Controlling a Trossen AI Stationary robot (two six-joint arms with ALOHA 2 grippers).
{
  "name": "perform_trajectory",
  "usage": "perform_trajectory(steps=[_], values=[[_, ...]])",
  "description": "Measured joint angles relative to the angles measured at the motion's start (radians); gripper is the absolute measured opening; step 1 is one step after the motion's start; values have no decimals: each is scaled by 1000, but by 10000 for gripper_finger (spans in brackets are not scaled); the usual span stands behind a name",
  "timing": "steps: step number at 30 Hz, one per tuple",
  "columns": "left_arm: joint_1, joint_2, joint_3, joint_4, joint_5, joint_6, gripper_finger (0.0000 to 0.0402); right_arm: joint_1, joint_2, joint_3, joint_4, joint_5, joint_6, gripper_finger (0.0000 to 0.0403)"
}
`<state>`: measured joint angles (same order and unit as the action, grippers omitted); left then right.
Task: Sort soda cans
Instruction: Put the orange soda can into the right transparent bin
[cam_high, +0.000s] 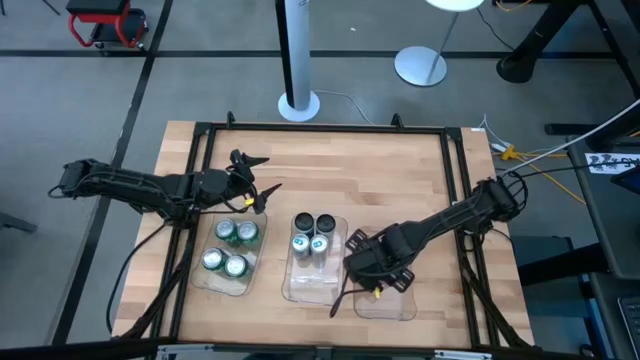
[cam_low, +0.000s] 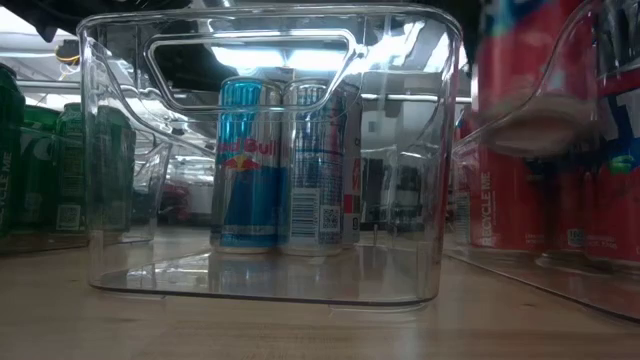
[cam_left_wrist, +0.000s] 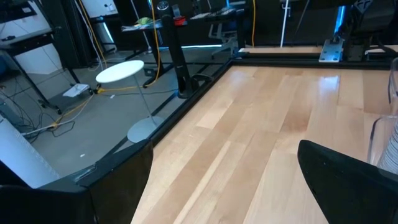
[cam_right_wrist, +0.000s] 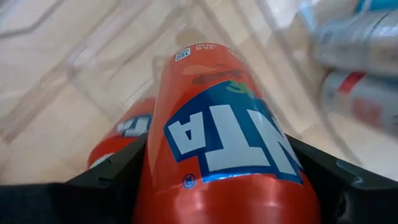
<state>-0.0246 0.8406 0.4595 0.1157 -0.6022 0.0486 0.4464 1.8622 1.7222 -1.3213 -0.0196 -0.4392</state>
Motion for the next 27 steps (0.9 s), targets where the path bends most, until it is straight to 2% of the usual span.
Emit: perform_trajectory(steps=[5, 20, 22, 27], values=[[0, 0, 0, -1, 0, 0, 388, 1, 25, 0, -58, 4, 16, 291], [0, 0, 0, -1, 0, 0, 388, 0, 124, -3, 17, 1, -15, 291], [0, 0, 0, -1, 0, 0, 388, -1, 136, -3, 19, 0, -18, 302], [0, 0, 0, -1, 0, 0, 388, -1, 147, -3, 23, 11, -22, 363]])
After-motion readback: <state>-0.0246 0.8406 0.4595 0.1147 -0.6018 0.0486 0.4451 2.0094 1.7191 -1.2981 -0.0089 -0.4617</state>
